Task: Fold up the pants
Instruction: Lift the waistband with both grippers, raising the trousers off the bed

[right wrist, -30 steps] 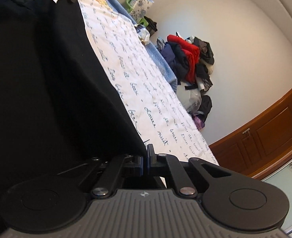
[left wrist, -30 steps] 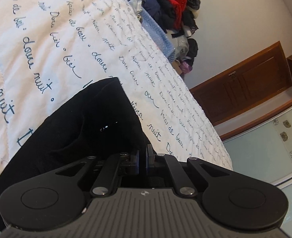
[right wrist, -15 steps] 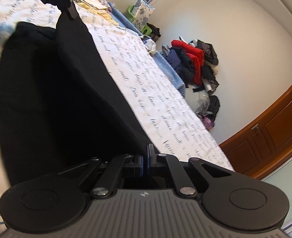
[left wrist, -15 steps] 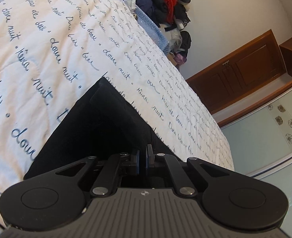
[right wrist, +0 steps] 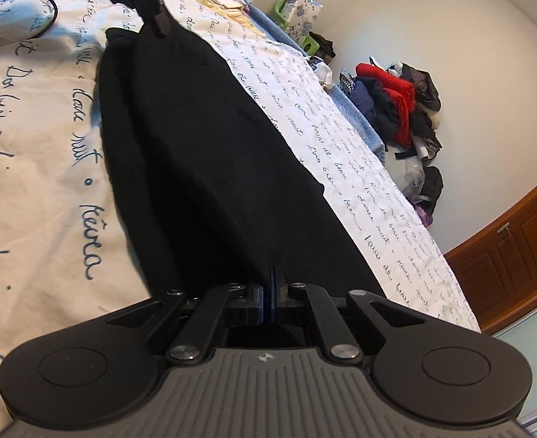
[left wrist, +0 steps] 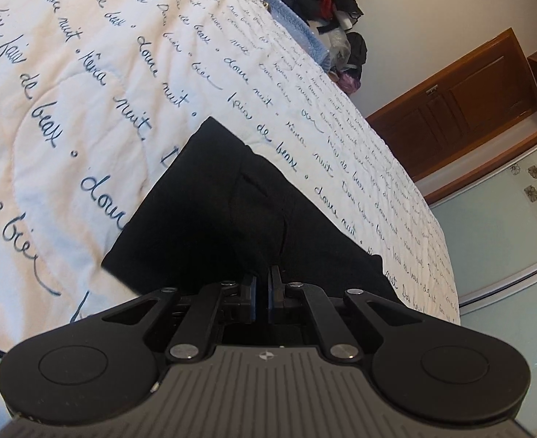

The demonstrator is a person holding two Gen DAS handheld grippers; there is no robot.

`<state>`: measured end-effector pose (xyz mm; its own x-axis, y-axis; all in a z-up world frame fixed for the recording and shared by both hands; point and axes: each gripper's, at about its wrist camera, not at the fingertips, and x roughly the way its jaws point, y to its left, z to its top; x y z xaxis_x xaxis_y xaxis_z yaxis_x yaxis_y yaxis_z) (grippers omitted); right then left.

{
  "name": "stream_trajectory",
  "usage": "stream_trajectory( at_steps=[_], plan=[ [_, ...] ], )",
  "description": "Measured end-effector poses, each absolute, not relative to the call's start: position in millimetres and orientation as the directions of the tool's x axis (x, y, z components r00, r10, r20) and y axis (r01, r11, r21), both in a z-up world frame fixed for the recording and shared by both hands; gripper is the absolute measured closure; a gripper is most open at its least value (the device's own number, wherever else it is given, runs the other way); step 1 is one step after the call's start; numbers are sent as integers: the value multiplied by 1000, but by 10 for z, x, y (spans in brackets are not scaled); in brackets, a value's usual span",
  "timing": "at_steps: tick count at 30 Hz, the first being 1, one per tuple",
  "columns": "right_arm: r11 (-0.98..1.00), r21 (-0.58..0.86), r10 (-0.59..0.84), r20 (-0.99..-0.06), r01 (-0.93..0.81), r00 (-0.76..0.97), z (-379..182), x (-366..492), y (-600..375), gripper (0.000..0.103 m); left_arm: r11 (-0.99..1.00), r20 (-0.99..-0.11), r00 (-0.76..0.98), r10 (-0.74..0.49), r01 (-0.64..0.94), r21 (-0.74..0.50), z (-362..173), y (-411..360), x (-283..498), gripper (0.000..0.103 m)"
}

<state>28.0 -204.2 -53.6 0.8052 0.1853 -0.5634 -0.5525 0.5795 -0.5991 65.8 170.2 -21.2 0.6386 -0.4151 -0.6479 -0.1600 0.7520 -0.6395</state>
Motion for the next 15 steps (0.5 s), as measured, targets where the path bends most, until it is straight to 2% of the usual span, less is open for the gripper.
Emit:
stream_trajectory(
  at_steps=[6,10,15],
  plan=[
    [582,-581,192,-582,-569,790,-530,150,-2065,99,761,-667,624,-407,-173,-625,-261,1769,577,94],
    [574,-562,197,-611,-596,766,-600,89,-2051,99,783,-717,583,-382,-208,-586,-394,1728,598,94],
    [583,-535,193,-639,-611,744,-668,63,-2045,99,832,-749,561,-353,-178,-525,-443,1634,639,92]
  ],
)
